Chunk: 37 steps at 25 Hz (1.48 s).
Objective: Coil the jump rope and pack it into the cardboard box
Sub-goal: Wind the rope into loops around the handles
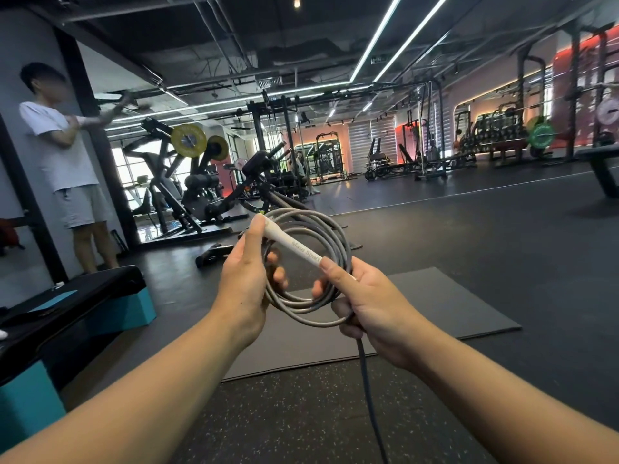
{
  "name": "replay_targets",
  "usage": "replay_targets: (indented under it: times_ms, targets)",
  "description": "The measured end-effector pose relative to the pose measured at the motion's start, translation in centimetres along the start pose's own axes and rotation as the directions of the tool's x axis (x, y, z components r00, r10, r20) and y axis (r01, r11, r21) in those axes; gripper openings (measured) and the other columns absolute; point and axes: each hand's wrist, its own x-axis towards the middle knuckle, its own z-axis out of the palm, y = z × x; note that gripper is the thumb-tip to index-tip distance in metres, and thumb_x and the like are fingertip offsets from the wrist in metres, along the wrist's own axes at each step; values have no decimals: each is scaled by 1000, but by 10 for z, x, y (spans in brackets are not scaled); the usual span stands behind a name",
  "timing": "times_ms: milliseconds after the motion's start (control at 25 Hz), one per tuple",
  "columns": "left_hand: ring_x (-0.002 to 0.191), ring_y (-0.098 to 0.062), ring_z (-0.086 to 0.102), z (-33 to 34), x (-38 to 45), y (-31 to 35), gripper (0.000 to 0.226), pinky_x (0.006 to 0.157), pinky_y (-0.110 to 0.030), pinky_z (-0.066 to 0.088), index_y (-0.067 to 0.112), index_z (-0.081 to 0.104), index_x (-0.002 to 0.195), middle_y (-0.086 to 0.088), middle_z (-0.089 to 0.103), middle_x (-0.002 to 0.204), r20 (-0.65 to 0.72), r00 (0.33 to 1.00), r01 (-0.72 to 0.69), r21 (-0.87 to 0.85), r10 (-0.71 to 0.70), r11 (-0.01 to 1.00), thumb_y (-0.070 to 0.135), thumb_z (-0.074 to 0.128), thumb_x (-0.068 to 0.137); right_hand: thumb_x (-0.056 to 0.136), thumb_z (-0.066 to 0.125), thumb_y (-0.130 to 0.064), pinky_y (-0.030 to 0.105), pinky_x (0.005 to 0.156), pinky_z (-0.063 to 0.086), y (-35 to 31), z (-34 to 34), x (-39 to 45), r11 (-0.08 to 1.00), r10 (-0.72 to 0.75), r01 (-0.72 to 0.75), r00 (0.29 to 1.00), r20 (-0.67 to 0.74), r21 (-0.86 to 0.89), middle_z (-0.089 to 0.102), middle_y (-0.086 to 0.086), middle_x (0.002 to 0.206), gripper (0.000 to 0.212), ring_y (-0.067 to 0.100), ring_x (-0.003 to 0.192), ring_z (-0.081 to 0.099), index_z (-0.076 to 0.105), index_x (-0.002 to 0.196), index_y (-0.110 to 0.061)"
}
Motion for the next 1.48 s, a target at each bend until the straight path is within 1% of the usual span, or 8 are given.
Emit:
replay_targets:
  times_ms: [200,360,600,760,960,1120,1200,1480]
  targets:
    - [73,-18,71,-28,9,7,63,70,-38,62,18,63,121,-2,71,99,201,974,5,429,-101,903,69,58,84,104,55,-36,24,41,20,-12,-26,0,956,35,-14,997,65,-293,53,8,81,36,9,51,31,51,104,0]
    - [106,-2,69,-30,23,40,71,88,-26,53,37,57,133,18,69,120,471,882,-391,737,-5,551,81,58,78,102,59,-36,25,42,26,-25,-37,-2,840,90,24,979,183,-542,56,5,79,36,9,52,34,53,102,-1]
    - [104,-2,69,37,13,57,69,95,-27,51,31,61,128,13,75,115,593,645,-624,773,-482,117,75,66,76,100,62,-38,26,49,38,-40,-38,-4,703,140,133,937,320,-698,60,-2,74,27,9,61,47,62,96,-11]
    - [73,-22,76,40,7,34,67,80,-32,61,14,74,113,-1,75,80,475,554,-465,858,-684,220,73,63,82,97,65,-33,31,57,40,-43,-41,-7,634,185,163,917,353,-756,63,-2,74,26,11,65,51,61,101,-8]
    - [49,-15,35,32,-6,26,75,53,-28,47,7,74,88,2,39,59,431,574,-272,902,-697,334,77,49,87,93,71,-41,28,47,32,-43,-45,-10,678,178,92,942,284,-729,63,-11,63,40,10,53,38,46,114,-18]
    - [46,-15,31,33,-9,32,57,47,-26,35,16,51,72,4,37,53,499,631,-301,863,-594,406,71,51,89,82,81,-45,24,50,37,-49,-52,-6,732,97,93,966,239,-675,74,-5,84,42,7,58,47,57,112,-27]
    - [48,-16,28,29,-5,40,56,46,-26,32,17,47,72,3,34,55,535,658,-298,832,-531,468,71,51,89,86,76,-46,26,48,30,-52,-58,-6,795,48,88,977,207,-600,66,-6,70,35,11,53,38,63,111,-26]
    - [46,-14,26,11,2,40,56,47,-28,32,19,42,66,4,29,55,506,849,-151,507,-151,849,69,48,90,87,61,-67,27,46,30,-40,-69,-5,890,-66,104,993,100,-444,47,18,77,67,13,51,29,68,114,-7]
